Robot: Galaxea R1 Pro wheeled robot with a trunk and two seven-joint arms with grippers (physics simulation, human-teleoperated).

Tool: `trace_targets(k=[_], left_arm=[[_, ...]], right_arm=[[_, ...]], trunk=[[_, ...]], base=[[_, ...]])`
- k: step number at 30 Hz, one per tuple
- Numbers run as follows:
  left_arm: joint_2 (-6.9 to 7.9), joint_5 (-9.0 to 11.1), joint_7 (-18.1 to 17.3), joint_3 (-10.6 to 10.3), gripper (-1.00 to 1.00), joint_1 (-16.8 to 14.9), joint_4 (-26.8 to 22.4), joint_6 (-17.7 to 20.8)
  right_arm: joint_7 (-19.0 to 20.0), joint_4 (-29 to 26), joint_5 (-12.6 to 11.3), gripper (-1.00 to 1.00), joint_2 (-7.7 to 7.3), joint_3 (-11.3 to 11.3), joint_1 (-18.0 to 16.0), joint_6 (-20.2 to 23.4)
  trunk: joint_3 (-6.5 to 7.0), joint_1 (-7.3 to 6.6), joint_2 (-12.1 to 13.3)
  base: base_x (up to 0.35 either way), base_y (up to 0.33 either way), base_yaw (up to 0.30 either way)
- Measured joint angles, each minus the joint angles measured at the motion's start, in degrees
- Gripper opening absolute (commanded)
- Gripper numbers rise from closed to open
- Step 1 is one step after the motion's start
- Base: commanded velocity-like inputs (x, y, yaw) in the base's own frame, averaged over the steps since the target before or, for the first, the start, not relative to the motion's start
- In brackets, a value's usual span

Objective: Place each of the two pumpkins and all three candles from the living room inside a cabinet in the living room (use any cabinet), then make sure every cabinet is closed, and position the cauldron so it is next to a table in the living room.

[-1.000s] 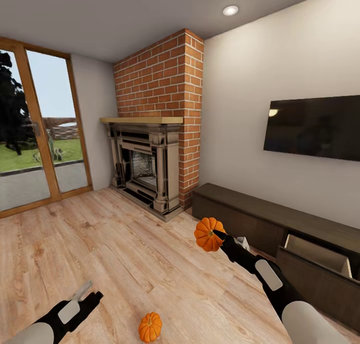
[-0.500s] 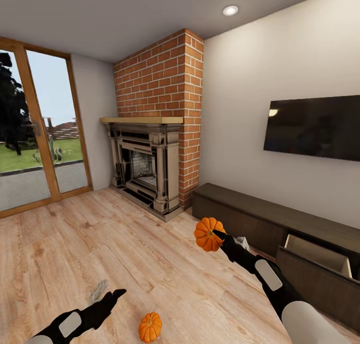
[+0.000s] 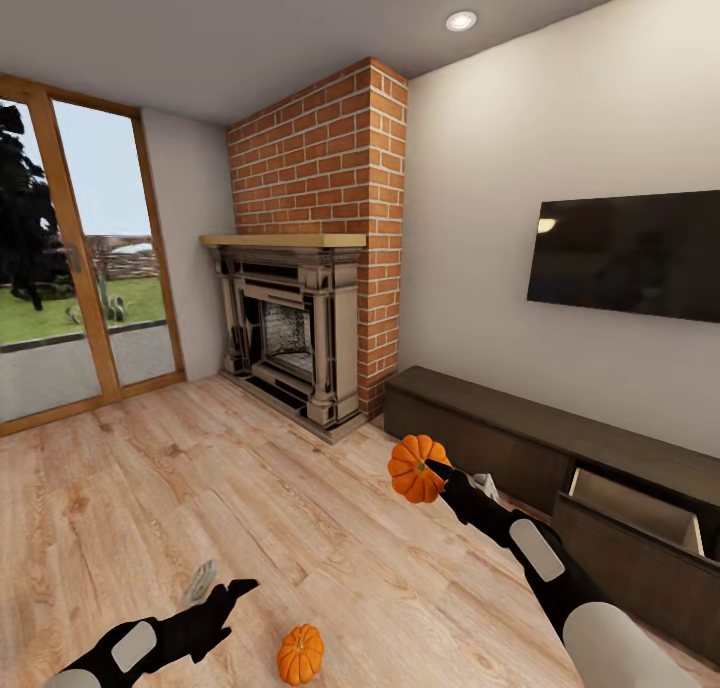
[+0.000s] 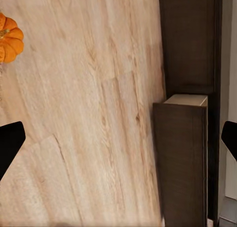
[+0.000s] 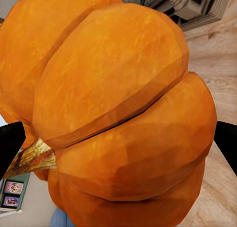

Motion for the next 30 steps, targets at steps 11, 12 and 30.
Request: trace_targets(k=[11, 12, 30], left_arm=[[4.20, 1.25, 0.92, 0.39, 1.00, -1.37, 0.02, 0.81], [4.52, 1.96, 1.40, 0.41, 1.00, -1.76, 0.04, 0.66], [4.49, 3.36, 3.41, 0.15, 1.00, -2.37, 0.16, -4.99]], right_arm=[[-0.04, 0.01, 0.09, -1.00, -0.03, -0.01, 0.00, -0.02], [-0.04, 0.01, 0.10, -1.00, -0.04, 0.00, 0.00, -0.02], [-0.05, 0.01, 0.09, -1.00, 0.06, 0.08, 0.00, -0.01]], trunk=[[-1.79, 2.19, -4.00], [-1.97, 2.41, -4.40], [-5.20, 6.37, -11.62]], base=[[0.000, 0.000, 0.000], [0.000, 0.000, 0.000], [0.000, 0.000, 0.000]])
